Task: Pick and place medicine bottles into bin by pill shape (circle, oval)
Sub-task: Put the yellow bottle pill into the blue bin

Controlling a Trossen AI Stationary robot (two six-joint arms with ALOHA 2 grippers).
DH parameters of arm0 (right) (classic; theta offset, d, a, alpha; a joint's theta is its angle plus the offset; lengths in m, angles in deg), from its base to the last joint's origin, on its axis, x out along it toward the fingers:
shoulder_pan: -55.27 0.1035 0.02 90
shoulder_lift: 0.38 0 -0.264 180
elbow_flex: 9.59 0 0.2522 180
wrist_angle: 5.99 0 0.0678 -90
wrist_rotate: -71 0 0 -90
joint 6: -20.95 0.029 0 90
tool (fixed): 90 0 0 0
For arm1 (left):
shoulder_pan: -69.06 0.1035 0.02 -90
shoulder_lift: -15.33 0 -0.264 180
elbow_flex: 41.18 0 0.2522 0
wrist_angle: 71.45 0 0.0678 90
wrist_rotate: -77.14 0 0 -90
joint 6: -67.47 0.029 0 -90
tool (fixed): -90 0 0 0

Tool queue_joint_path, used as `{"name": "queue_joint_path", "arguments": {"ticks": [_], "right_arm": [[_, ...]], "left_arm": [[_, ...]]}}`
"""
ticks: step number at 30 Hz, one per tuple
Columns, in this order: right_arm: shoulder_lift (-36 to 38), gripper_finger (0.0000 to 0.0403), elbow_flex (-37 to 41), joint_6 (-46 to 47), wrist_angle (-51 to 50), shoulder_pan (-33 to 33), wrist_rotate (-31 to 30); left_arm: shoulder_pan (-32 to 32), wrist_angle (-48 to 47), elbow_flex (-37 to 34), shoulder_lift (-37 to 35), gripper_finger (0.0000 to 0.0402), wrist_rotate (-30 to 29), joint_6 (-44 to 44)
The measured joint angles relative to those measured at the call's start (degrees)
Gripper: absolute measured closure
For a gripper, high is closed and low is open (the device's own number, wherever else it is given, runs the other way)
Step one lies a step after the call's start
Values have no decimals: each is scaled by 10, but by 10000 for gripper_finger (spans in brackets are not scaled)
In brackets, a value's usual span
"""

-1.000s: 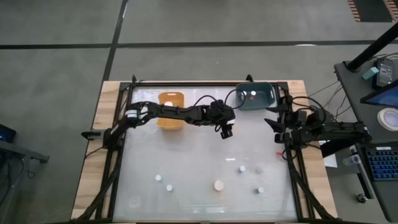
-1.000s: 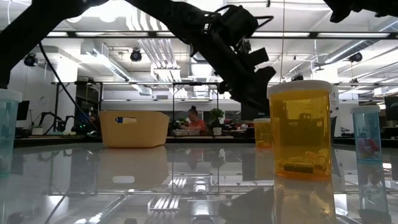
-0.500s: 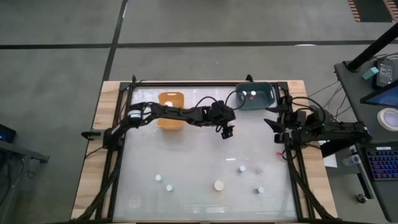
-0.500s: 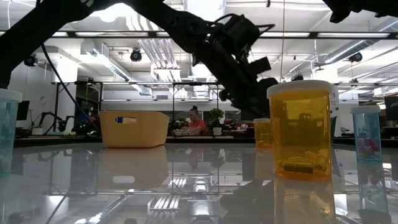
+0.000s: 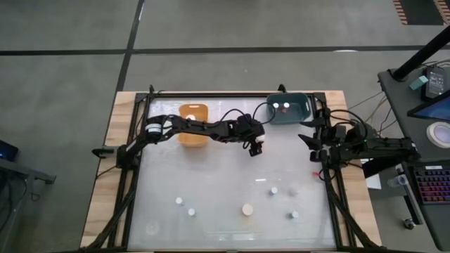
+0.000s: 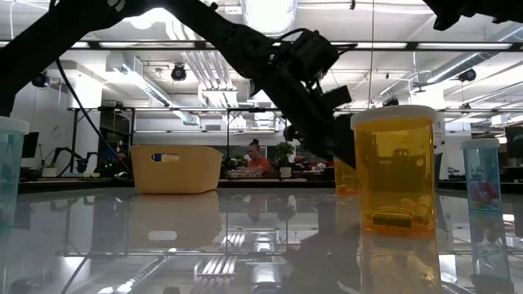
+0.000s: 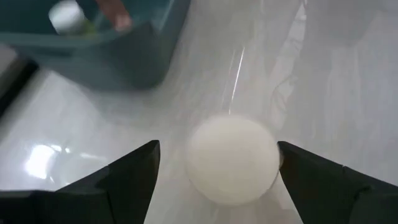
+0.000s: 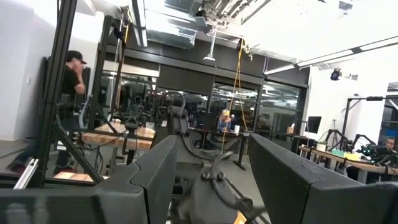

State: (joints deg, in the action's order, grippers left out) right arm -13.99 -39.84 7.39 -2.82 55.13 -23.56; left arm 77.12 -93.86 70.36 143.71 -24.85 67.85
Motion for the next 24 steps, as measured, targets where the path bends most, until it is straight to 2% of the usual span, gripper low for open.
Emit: {"name": "queue_joint_path", "arguments": {"ticks": [12, 24], "right_arm": [[0, 211, 0, -5, 0, 0, 0], [0, 211, 0, -5, 0, 0, 0]], "left_arm": [[-2, 36, -12, 0, 105, 6, 0], [-4, 35, -13, 0, 205, 6, -1]]}}
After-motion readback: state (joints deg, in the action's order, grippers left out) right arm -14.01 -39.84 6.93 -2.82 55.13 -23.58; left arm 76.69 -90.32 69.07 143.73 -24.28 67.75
